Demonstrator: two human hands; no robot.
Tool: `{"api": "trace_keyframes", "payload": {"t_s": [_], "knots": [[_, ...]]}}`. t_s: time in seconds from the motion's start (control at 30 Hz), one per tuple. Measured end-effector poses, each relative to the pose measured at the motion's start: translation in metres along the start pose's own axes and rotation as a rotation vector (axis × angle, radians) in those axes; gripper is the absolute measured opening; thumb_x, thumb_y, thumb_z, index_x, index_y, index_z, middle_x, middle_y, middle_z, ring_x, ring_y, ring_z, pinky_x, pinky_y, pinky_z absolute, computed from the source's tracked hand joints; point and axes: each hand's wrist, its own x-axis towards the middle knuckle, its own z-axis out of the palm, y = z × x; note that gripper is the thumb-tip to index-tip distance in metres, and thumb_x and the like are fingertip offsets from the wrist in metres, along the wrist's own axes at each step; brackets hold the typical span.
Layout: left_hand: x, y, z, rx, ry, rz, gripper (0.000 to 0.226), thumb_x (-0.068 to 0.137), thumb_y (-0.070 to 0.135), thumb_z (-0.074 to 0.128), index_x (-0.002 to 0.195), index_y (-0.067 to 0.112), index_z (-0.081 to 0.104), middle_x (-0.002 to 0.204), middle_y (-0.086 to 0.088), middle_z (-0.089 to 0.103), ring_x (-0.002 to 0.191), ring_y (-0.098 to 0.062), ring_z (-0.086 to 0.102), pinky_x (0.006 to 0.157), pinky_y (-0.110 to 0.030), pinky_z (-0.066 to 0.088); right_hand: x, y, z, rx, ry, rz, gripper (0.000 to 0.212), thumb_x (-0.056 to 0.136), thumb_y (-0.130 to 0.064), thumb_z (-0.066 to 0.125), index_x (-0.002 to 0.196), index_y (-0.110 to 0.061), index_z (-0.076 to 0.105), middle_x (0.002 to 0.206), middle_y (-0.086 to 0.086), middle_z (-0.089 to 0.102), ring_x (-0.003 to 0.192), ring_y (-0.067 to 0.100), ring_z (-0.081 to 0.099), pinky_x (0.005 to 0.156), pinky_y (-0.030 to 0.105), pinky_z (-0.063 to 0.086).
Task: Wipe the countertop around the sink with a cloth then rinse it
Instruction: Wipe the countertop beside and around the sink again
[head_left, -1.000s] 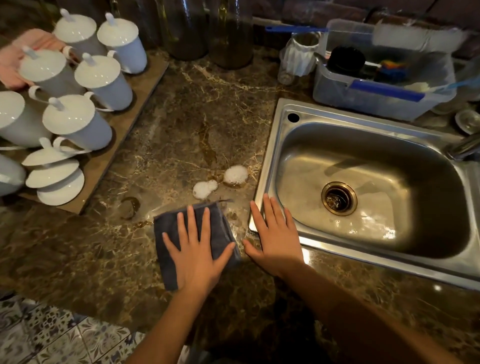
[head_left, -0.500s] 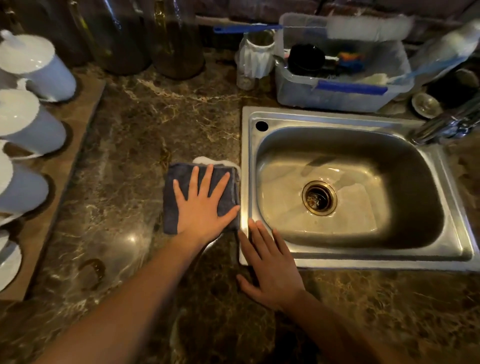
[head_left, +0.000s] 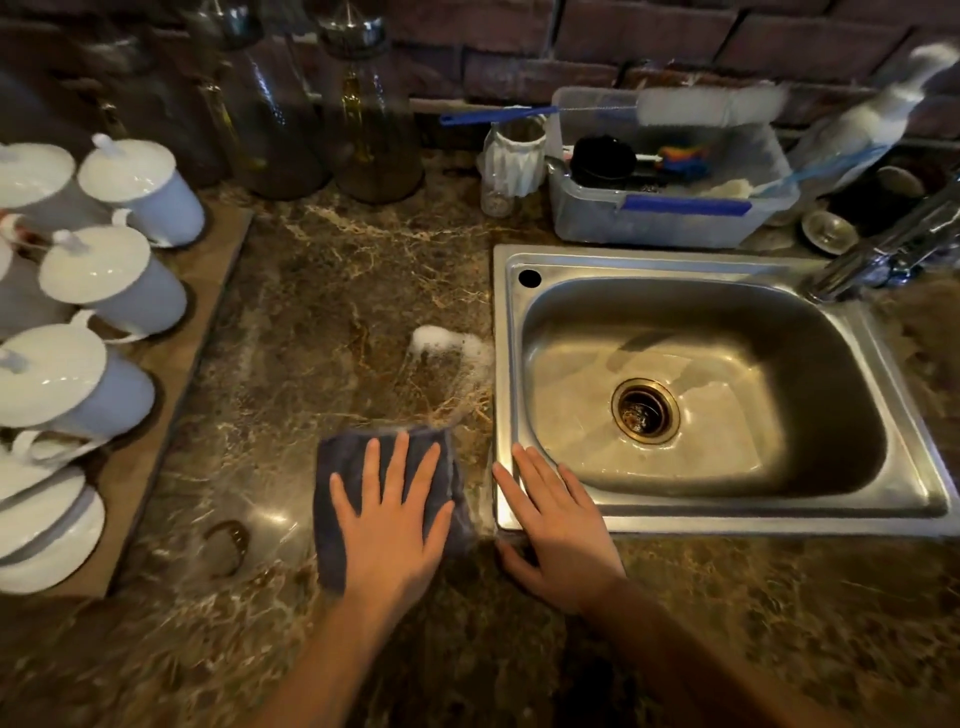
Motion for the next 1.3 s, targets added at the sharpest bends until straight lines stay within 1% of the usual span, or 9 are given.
{"api": "trace_keyframes", "payload": {"t_s": [0.1,0.2,0.3,0.43,0.6,0.77,1.0,1.17,1.3], "knots": [[-0.039,-0.01,-0.002,-0.011,-0.053,-0.134,0.064,0.096,0.058,0.006,0.147,0.028,0.028,0.154,-0.008,0.032,0.142,-0.032,0.023,0.106,-0.064,0.011,-0.001,0.0,0.002,-0.005,-0.011,0.006,0.079,0.089,-0.058,0.038,0.154,-0.024,0.007,0.161,0.006,0.004,0.148,0.02,-0.001,0.117,0.046,0.014],[-0.027,-0.013,-0.004,-0.031,-0.067,-0.218,0.063,0.096,0.057,0.008,0.149,0.028,0.024,0.156,-0.008,0.029,0.143,-0.033,0.02,0.105,-0.069,0.014,0.001,-0.001,0.002,-0.024,-0.024,0.003,0.077,0.092,-0.059,0.032,0.154,-0.024,0.002,0.16,0.006,-0.005,0.148,0.022,-0.007,0.115,0.045,0.007],[0.01,-0.019,-0.009,-0.054,-0.032,-0.293,0.065,0.093,0.056,0.013,0.151,0.029,0.021,0.158,-0.007,0.022,0.145,-0.034,0.012,0.107,-0.07,0.01,0.001,-0.002,0.001,-0.037,-0.02,0.0,0.078,0.091,-0.059,0.033,0.154,-0.021,0.006,0.16,0.01,-0.001,0.148,0.025,-0.002,0.115,0.048,0.01],[0.062,-0.037,-0.016,-0.044,0.014,-0.281,0.068,0.09,0.055,0.012,0.151,0.027,0.021,0.159,-0.007,0.017,0.146,-0.034,0.005,0.108,-0.069,0.001,0.015,-0.004,-0.002,-0.012,0.013,0.045,0.079,0.089,-0.06,0.038,0.153,-0.018,0.018,0.158,0.016,0.014,0.147,0.031,0.012,0.115,0.053,0.02],[0.119,-0.046,-0.022,-0.019,0.002,-0.245,0.058,0.099,0.051,0.019,0.152,0.03,0.013,0.161,-0.004,0.006,0.147,-0.03,-0.004,0.111,-0.065,-0.004,0.065,-0.015,-0.004,0.05,0.069,0.144,0.084,0.09,-0.062,0.035,0.154,-0.014,0.008,0.159,0.018,0.001,0.147,0.032,0.0,0.117,0.047,0.008],[0.161,-0.054,-0.03,-0.077,0.011,-0.042,0.063,0.093,0.051,0.009,0.15,0.031,0.023,0.16,0.003,0.016,0.148,-0.021,0.002,0.112,-0.059,-0.007,0.065,-0.015,-0.003,0.051,0.043,0.154,0.082,0.091,-0.062,0.03,0.153,-0.017,0.0,0.16,0.015,-0.008,0.147,0.027,-0.01,0.118,0.045,0.002],[0.23,-0.012,-0.035,-0.297,-0.031,0.111,0.047,0.102,0.036,0.018,0.149,0.036,0.021,0.157,0.014,0.023,0.147,-0.009,0.006,0.115,-0.047,-0.011,0.067,-0.015,-0.005,0.106,0.038,0.18,0.08,0.093,-0.057,0.032,0.154,-0.013,0.002,0.16,0.013,-0.005,0.147,0.026,-0.009,0.116,0.051,0.017],[0.223,-0.002,-0.027,-0.034,-0.065,0.409,0.058,0.09,0.051,0.004,0.147,0.045,0.016,0.159,0.012,0.015,0.147,-0.017,0.004,0.113,-0.053,-0.008,0.067,-0.016,-0.009,0.157,0.079,0.17,0.076,0.095,-0.053,0.033,0.154,-0.018,0.0,0.161,0.011,0.0,0.148,0.023,-0.005,0.117,0.049,0.017],[0.194,-0.013,-0.021,0.064,-0.07,0.556,0.06,0.09,0.053,0.019,0.149,0.043,0.016,0.16,0.01,0.01,0.148,-0.022,0.002,0.113,-0.057,-0.004,0.066,-0.016,-0.008,0.183,0.104,0.153,0.075,0.095,-0.05,0.036,0.153,-0.021,-0.001,0.161,0.008,0.002,0.148,0.022,-0.001,0.117,0.048,0.016]]}}
